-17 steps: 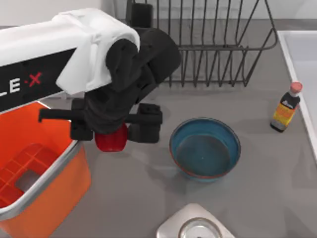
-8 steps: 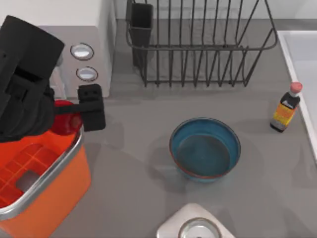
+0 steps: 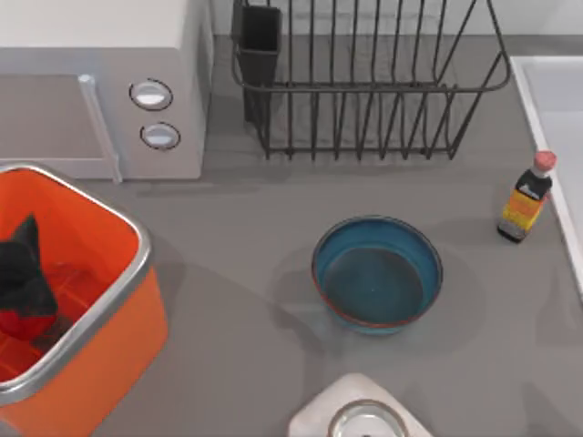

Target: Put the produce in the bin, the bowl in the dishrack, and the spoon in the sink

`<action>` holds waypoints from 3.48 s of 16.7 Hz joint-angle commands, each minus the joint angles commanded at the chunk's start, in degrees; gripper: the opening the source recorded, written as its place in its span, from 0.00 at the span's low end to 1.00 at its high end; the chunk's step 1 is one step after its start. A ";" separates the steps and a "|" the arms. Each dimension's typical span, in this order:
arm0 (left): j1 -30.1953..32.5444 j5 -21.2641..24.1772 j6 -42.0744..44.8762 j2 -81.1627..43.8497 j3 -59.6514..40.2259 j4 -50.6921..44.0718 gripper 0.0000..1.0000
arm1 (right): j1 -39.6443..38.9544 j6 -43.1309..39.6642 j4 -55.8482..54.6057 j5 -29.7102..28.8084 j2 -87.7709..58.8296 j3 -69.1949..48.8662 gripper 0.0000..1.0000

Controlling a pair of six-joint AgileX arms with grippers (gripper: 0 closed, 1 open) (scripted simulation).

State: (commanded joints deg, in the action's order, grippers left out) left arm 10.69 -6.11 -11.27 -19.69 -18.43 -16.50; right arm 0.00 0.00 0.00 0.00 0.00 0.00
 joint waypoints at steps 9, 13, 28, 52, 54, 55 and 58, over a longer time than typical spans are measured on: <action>-10.69 6.11 11.27 19.69 18.43 16.50 1.00 | 0.00 0.00 0.00 0.00 0.00 0.00 1.00; -10.69 6.11 11.27 19.69 18.43 16.50 1.00 | 0.00 0.00 0.00 0.00 0.00 0.00 1.00; -10.69 6.11 11.27 19.69 18.43 16.50 1.00 | -16.41 16.65 41.53 0.49 -64.34 -53.26 1.00; -10.69 6.11 11.27 19.69 18.43 16.50 1.00 | -28.33 29.27 62.50 -0.10 -114.20 -86.93 1.00; -10.69 6.11 11.27 19.69 18.43 16.50 1.00 | -28.41 29.38 56.61 -0.10 -115.69 -82.99 1.00; -10.69 6.11 11.27 19.69 18.43 16.50 1.00 | -28.46 29.43 54.39 -0.11 -116.33 -81.29 1.00; -10.69 6.11 11.27 19.69 18.43 16.50 1.00 | -28.53 29.52 51.35 -0.12 -117.31 -78.66 1.00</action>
State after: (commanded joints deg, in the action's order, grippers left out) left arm 0.00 0.00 0.00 0.00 0.00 0.00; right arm -28.53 29.52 51.35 -0.12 -117.31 -78.66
